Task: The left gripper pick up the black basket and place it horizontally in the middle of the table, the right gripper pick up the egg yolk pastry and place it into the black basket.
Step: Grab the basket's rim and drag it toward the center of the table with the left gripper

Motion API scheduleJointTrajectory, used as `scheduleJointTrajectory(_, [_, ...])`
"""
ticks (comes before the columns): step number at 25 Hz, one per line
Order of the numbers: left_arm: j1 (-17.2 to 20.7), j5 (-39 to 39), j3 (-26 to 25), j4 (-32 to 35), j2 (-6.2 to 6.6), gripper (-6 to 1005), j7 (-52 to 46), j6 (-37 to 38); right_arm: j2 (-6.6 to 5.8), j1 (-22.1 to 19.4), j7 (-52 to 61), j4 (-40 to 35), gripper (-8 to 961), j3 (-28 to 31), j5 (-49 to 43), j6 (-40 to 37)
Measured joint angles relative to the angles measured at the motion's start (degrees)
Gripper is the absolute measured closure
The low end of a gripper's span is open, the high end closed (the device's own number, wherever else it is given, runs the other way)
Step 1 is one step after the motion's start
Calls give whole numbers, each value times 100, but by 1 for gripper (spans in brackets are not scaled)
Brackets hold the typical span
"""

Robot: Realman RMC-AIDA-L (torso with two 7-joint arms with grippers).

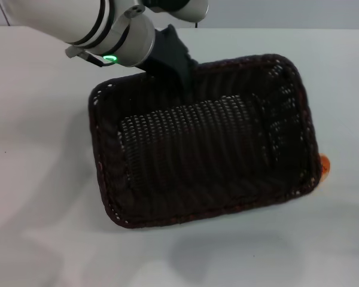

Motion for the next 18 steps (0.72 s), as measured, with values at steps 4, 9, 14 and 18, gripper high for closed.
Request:
scheduleJointTrajectory(4, [-50,-708,-442,338,8,803,595,-22,0,-18,0,-6,270,-2,0,0])
scheduleJointTrajectory(9, [-88,-921,-717,547,14,803,767,42,0,-32,-3,-7,270,-2,0,0])
scheduleJointTrajectory(14, [-101,-879,-742,624,15,805,769,102,0,-14,-5,-7,270,-6,0,3])
scheduleJointTrajectory(18, [-102,-690,-703,635,13,807,740,191,0,-6,-7,-7,270,-68,0,2])
